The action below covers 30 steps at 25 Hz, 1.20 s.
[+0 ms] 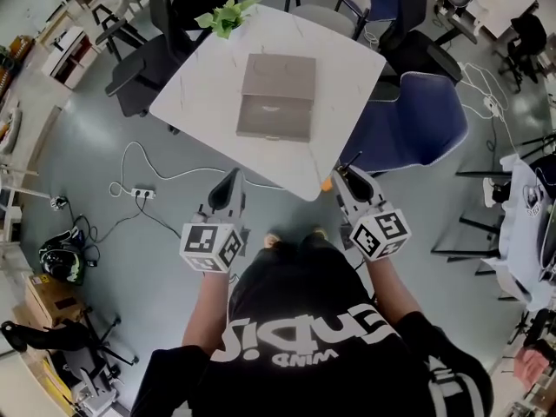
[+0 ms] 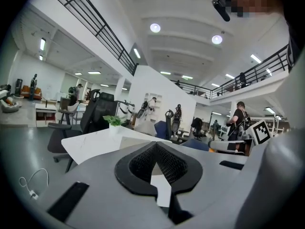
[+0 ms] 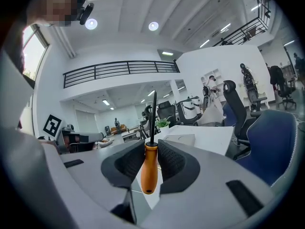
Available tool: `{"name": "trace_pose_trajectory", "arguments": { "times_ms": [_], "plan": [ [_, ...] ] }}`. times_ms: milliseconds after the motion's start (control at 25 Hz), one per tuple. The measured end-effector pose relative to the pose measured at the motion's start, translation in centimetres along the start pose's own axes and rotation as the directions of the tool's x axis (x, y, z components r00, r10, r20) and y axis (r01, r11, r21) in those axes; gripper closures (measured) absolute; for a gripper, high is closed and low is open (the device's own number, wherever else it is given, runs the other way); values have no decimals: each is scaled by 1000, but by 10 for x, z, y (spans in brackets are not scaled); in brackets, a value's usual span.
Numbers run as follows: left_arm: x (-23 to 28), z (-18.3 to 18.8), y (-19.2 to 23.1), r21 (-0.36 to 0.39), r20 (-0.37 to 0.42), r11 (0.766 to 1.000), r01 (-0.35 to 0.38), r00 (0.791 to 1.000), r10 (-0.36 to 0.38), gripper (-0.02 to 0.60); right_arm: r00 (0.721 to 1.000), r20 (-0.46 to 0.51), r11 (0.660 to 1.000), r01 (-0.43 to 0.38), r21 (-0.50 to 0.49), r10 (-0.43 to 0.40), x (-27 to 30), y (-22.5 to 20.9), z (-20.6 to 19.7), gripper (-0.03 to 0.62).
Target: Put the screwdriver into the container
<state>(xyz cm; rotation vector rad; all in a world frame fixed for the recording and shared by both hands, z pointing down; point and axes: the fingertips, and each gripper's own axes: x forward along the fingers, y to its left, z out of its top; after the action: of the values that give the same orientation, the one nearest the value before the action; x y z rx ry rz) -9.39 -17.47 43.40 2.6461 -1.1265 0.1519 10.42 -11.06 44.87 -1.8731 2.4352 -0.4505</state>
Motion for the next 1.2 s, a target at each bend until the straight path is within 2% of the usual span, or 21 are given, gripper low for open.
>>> {"name": "trace_pose_trajectory", "arguments": {
  "times_ms": [200,440,640,960,1200],
  "plan": [
    [26,7,4,-10,-2,1000,-8,1000,8,568,1000,-18,1000,-12,-11,12,22,-22,11,513],
    [47,19,4,-19,9,999,-35,999,35,568,994,-57,992,-100,-72,96,61,-32,27,513],
    [55,19,5,-15,10,999,-48,999,48,568,984,-99,979,-161,-127,149,95,-36,24,513],
    [59,15,9,-27,1,998,-58,998,58,569,951,-219,932,-269,-241,218,146,-38,6,514],
    [56,13,15,-38,-7,997,-72,997,72,568,915,-347,882,-325,-340,204,186,-45,-20,514]
  ]
}}
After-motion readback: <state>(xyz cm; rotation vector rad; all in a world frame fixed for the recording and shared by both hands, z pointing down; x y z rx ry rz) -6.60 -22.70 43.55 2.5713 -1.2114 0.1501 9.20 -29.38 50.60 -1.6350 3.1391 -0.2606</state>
